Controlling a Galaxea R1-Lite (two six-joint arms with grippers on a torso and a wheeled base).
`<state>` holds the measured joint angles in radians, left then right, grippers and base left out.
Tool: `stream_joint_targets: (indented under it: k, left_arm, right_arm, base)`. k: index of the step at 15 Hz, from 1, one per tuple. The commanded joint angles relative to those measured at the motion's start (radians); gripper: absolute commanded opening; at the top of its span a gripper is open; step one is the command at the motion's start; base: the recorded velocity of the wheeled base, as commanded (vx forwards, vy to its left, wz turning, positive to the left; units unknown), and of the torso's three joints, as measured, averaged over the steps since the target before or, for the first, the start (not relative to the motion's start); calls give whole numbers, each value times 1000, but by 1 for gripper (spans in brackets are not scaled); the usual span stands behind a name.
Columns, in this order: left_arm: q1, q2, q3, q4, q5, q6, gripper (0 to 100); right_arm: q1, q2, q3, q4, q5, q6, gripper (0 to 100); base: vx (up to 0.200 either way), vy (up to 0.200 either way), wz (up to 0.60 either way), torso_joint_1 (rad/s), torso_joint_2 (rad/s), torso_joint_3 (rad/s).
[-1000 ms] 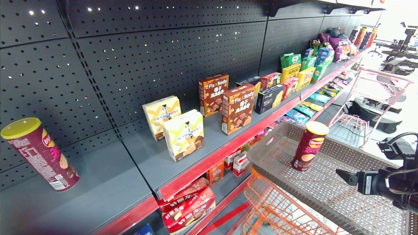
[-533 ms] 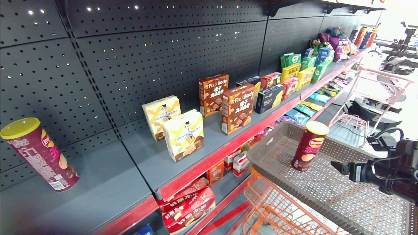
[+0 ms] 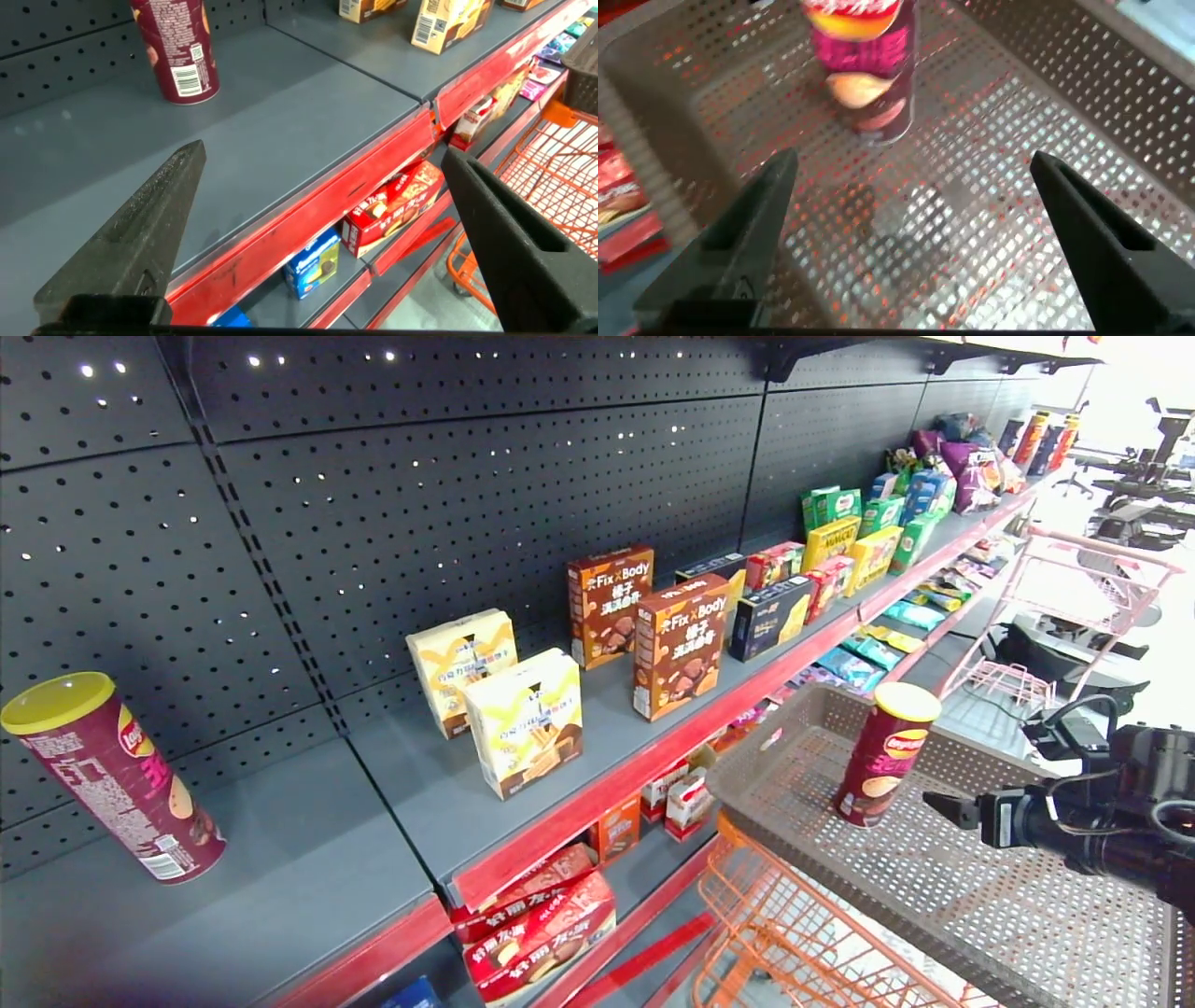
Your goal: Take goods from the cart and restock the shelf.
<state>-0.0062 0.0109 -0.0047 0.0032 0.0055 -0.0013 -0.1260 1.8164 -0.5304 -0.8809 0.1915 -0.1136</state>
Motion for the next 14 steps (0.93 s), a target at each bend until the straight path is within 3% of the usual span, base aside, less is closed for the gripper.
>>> stream_joint_targets:
  k: [1,14]
  left_arm:
    - [0,1,0,0,1,0,100]
    - [0,1,0,0,1,0,100]
  right_arm:
    - [-6,80,-31,-38,2,-3,100]
    - [54,276,-123,-311,57,-103,100]
  base:
    - [0,0,0,0,0,0]
    - [0,0,0,0,0,0]
